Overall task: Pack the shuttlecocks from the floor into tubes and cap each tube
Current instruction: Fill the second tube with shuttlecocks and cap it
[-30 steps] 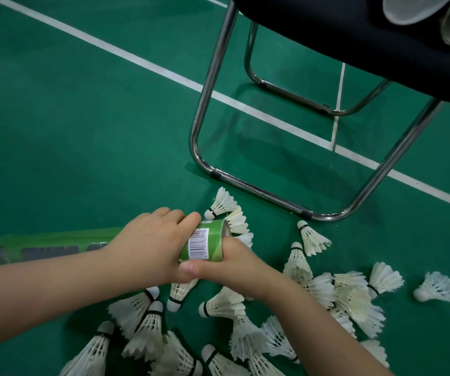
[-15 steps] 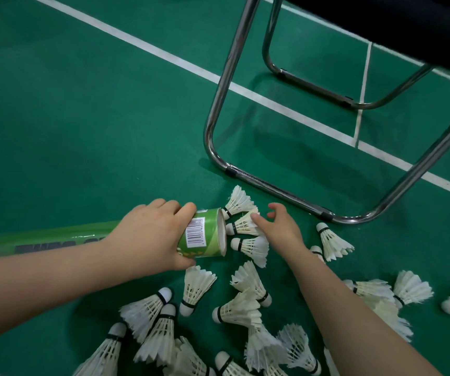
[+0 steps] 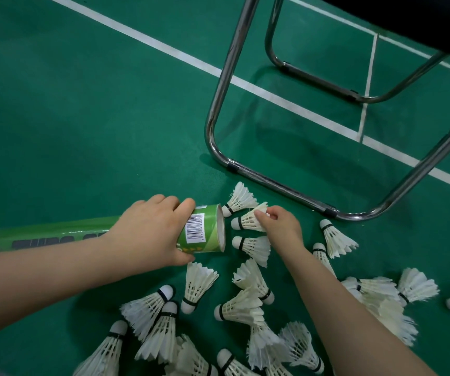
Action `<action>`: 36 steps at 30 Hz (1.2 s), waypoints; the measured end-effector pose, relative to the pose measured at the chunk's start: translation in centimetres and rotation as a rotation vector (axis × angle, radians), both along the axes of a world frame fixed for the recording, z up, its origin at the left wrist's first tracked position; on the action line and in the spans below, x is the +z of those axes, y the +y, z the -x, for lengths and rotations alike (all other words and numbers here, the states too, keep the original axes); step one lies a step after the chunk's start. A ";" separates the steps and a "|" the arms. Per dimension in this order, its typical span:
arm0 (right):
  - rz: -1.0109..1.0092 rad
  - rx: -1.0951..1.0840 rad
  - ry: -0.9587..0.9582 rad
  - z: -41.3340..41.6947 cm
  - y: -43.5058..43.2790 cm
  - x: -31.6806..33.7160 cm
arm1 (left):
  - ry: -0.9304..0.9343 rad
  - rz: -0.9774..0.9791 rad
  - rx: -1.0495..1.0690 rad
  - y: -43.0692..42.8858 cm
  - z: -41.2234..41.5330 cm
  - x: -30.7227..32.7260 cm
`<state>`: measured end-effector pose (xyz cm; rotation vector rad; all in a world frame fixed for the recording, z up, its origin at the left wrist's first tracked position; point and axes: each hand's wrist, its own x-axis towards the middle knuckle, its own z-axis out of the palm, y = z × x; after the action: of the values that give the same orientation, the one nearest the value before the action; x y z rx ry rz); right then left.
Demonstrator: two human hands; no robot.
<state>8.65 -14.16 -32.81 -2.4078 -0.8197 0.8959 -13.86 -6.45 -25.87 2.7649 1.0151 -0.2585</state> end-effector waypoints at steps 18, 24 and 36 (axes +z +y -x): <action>-0.164 0.424 0.554 5.8 -2.9 9.5 | -0.039 0.031 0.023 -0.9 0.2 1.1; -0.069 0.608 0.771 5.9 -2.9 10.6 | -0.046 0.036 -0.004 -1.6 0.5 1.8; -0.119 0.449 0.736 8.3 -4.4 9.9 | -0.023 0.005 -0.116 -3.5 -0.6 2.7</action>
<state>0.35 -18.60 -22.90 -1.5962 -1.0647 1.6986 -13.22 -9.98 -23.15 2.8192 0.8479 -0.2446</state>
